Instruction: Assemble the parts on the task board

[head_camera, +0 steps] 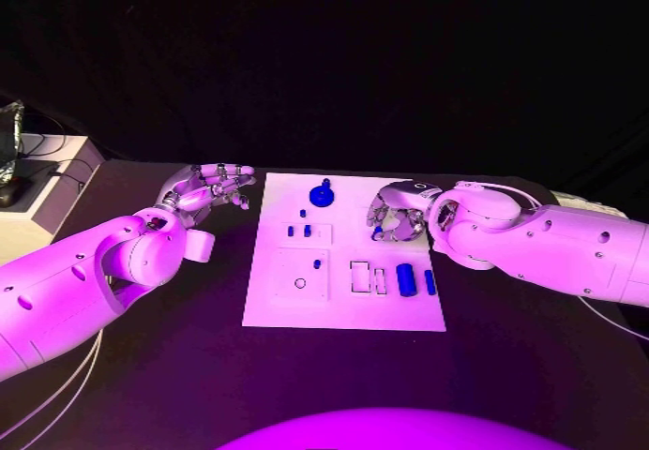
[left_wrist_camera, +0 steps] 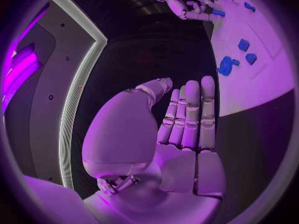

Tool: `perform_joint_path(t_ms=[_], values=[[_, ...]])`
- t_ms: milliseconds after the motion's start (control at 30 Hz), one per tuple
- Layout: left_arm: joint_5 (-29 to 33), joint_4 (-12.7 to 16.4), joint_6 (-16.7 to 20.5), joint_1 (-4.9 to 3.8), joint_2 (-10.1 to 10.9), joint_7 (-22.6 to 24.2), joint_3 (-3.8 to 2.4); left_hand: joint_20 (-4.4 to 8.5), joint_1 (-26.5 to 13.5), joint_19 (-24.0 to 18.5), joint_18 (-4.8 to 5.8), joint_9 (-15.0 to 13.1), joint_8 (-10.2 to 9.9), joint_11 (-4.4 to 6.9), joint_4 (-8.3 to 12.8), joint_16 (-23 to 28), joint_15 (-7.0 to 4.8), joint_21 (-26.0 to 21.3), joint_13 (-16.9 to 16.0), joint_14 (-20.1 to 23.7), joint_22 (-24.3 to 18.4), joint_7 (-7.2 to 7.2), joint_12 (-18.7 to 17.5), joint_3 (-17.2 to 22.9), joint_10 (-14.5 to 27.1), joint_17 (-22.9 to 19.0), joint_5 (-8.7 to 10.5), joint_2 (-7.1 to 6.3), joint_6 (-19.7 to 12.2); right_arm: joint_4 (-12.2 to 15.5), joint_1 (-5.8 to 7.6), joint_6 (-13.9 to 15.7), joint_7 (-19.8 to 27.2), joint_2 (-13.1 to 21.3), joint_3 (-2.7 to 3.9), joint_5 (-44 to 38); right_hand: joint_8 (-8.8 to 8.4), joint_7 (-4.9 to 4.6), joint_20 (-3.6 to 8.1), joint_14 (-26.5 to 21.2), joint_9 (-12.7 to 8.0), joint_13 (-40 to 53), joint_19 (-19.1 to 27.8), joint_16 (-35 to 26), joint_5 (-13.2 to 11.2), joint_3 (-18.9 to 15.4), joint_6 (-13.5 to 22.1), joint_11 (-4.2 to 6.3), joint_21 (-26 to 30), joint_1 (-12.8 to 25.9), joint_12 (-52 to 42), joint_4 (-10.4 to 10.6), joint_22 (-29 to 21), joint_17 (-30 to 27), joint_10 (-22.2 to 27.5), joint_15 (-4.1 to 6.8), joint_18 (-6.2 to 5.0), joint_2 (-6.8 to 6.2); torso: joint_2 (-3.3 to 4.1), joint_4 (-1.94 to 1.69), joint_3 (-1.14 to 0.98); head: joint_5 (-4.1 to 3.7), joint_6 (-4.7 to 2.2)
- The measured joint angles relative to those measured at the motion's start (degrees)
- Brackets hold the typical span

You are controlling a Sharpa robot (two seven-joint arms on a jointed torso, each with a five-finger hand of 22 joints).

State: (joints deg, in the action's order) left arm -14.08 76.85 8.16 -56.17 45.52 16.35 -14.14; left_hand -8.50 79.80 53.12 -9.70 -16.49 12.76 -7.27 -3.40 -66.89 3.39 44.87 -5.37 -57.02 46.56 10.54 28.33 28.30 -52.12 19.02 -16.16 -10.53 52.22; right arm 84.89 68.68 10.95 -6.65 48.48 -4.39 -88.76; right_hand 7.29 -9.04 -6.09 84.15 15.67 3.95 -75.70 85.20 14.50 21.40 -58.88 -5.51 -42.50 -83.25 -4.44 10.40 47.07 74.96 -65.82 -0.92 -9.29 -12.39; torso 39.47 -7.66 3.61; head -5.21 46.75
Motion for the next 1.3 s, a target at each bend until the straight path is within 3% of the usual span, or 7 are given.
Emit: perform_joint_path(t_ms=[167, 667, 1067, 1300], values=[[0.0, 0.0, 0.0, 0.00, 0.0, 0.0, 0.00, 0.00, 0.0, 0.0, 0.00, 0.0, 0.0, 0.00, 0.0, 0.0, 0.00, 0.0, 0.0, 0.0, 0.0, 0.00, 0.0, 0.0, 0.0, 0.0, 0.00, 0.00, 0.0, -0.3, -0.14, 0.0, 0.0, -0.3, -0.01, -0.7, 0.45, 0.56, 0.13, -0.2, 0.1, -0.2, -0.1, 0.1, -1.7, 4.8, -1.4, 0.27, -0.6, -0.5, 0.2, 0.3, 0.8, 0.0, -1.6, 0.21, 0.00, 0.45, 0.01, 0.00, -0.01, 0.01, 0.04], [0.0, -0.2, -0.1, 0.00, 0.0, -0.2, 0.00, 0.00, 0.2, 0.0, 0.01, 0.1, 0.0, -0.22, 0.0, 0.0, 0.00, 0.0, 0.1, 0.0, 0.0, 0.21, 0.0, 0.0, 0.2, 0.0, -0.01, -0.23, -0.2, -0.7, -0.38, 0.6, 0.0, -0.6, -0.01, -3.3, 0.67, 0.54, 0.13, -0.2, 0.3, -0.2, -0.1, 0.1, -1.8, 6.4, -1.8, 0.50, -0.6, -0.9, 0.4, -0.1, 1.0, 0.0, -1.9, 0.21, 0.00, 0.00, 0.02, 0.03, -0.05, 0.00, 0.16], [0.0, -0.2, -0.1, 0.00, 0.0, -0.5, 0.00, 0.00, 0.2, 0.0, 0.00, 0.1, 0.0, -0.42, 0.0, 0.0, 0.00, -0.2, 0.1, 0.0, 0.0, 0.42, 0.0, 0.0, 0.4, 0.0, -0.02, -0.23, -0.4, -0.7, -0.53, 0.6, -0.1, -0.6, -0.08, -5.3, 0.67, 0.54, 0.45, -0.1, 0.4, -0.2, 0.2, 0.1, -2.5, 9.5, -1.8, 0.41, -1.2, -2.3, 0.6, -3.3, 2.1, 0.0, -2.2, 0.56, -0.01, -2.51, -0.01, 0.00, -0.02, -0.08, 0.12], [0.0, -0.2, -0.1, 0.00, 0.1, -0.6, 0.00, 0.00, 0.2, 0.0, 0.01, 0.1, 0.0, -0.42, 0.0, 0.0, 0.00, -0.2, 0.1, 0.0, 0.0, 0.41, 0.0, 0.0, 0.4, 0.0, -0.02, -0.23, -0.4, -0.5, -0.60, 0.6, -0.1, -0.6, -0.09, -6.1, 0.67, 0.54, 0.65, -0.2, 0.4, -0.3, 0.4, 0.1, -2.7, 10.8, -1.8, 0.60, -1.7, -2.5, 0.8, -4.5, 3.0, 0.0, -2.4, 0.62, -0.01, -2.73, -0.01, 0.02, 0.00, -0.09, 0.12]])
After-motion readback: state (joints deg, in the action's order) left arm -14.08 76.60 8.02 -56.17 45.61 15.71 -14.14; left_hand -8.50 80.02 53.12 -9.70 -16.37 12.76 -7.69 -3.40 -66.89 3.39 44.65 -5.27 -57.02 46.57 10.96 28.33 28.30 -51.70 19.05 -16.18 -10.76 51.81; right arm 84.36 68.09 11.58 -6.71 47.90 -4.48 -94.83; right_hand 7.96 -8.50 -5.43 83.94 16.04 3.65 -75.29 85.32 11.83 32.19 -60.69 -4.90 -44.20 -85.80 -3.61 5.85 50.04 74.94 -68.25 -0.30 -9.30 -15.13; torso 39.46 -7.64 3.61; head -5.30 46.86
